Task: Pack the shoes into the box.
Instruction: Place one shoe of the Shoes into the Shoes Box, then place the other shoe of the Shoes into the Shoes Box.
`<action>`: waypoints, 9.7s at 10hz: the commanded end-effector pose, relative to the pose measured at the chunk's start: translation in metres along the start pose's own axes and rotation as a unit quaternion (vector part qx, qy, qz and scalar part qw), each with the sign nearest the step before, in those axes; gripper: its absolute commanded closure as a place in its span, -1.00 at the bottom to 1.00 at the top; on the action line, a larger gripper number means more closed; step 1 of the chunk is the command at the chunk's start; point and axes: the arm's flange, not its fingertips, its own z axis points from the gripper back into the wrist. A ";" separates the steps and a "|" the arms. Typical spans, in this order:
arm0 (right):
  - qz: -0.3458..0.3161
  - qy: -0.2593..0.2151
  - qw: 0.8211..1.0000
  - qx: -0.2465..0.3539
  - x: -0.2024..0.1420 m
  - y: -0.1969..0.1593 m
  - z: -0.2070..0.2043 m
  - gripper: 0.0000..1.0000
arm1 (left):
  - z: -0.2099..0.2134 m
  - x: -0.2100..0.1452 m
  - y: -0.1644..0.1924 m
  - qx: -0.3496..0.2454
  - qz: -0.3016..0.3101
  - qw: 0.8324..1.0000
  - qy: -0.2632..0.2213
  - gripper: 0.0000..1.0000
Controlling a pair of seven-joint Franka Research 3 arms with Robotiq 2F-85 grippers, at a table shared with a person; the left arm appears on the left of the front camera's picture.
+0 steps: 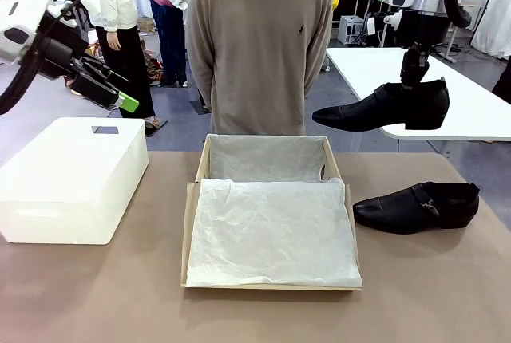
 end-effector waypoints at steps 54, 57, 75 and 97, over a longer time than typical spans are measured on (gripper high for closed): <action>0.121 -0.029 0.990 0.060 0.211 0.048 -0.151 -1.00 | 0.000 0.000 0.000 -0.005 -0.002 1.000 -0.008 -1.00; 0.120 -0.030 0.991 0.042 0.195 0.050 -0.108 -1.00 | 0.000 0.000 0.000 -0.005 -0.002 1.000 -0.008 -1.00; 0.106 0.018 0.994 -0.030 -0.006 0.046 -0.039 -1.00 | 0.000 0.000 0.000 -0.005 -0.002 1.000 -0.008 -1.00; 0.073 -0.009 0.996 -0.047 -0.139 0.060 -0.090 -1.00 | 0.000 0.000 0.000 -0.005 -0.002 1.000 -0.008 -1.00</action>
